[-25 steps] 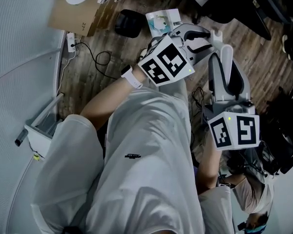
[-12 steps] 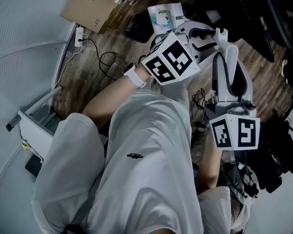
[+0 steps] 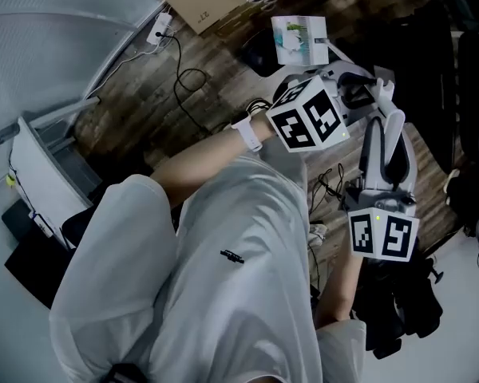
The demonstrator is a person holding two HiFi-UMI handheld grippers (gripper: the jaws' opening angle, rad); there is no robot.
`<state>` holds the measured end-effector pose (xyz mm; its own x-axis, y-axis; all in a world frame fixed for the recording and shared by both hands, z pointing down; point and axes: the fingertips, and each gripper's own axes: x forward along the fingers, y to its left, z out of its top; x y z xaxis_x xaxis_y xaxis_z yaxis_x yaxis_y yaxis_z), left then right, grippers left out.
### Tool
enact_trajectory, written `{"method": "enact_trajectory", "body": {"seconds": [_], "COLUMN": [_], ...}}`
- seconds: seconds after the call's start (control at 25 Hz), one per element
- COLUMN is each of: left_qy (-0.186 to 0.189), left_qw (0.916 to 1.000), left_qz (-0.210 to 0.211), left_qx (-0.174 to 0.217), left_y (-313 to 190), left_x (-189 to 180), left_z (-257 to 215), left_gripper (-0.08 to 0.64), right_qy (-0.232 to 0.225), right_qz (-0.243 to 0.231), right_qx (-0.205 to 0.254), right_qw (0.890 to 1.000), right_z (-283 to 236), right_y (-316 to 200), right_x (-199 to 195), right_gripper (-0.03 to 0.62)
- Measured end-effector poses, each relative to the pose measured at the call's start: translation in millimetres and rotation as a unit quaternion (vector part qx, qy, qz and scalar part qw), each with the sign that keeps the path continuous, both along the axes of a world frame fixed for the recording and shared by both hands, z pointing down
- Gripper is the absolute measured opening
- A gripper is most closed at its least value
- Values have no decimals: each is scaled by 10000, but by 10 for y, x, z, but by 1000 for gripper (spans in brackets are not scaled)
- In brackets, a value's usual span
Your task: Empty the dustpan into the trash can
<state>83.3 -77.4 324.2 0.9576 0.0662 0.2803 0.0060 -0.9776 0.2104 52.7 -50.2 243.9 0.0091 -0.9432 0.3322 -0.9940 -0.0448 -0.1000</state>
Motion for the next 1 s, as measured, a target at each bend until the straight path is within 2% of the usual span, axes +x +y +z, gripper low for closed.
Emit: {"method": "enact_trajectory", "body": {"seconds": [0.24,0.56,0.84,1.0], "left_qy": [73,239,471,517], "left_qw": [9990,9947,9876,9847], "left_qz": [-416,-914,-1391,-1563], "left_qx": [-164,-399,-549,-578], "left_y": [-259,-467,-604,-605], "left_x": [-318,-677,-1019,-1171], "left_z": [109,299,402,431], "left_gripper": [120,127,135,135], "right_qy": [243,443,946,1078], "right_qz": [-655,-1262,-2005,-2222], "right_qx": [-147,-194,-220,-112], "right_qw": [9975,9908,9749,9690], "right_z": [103,295,414,381], "right_y": [-264,-430,-517,-569], "right_x": [-337,-688,-1048,-1263], "right_gripper": [130,130,130,130]}}
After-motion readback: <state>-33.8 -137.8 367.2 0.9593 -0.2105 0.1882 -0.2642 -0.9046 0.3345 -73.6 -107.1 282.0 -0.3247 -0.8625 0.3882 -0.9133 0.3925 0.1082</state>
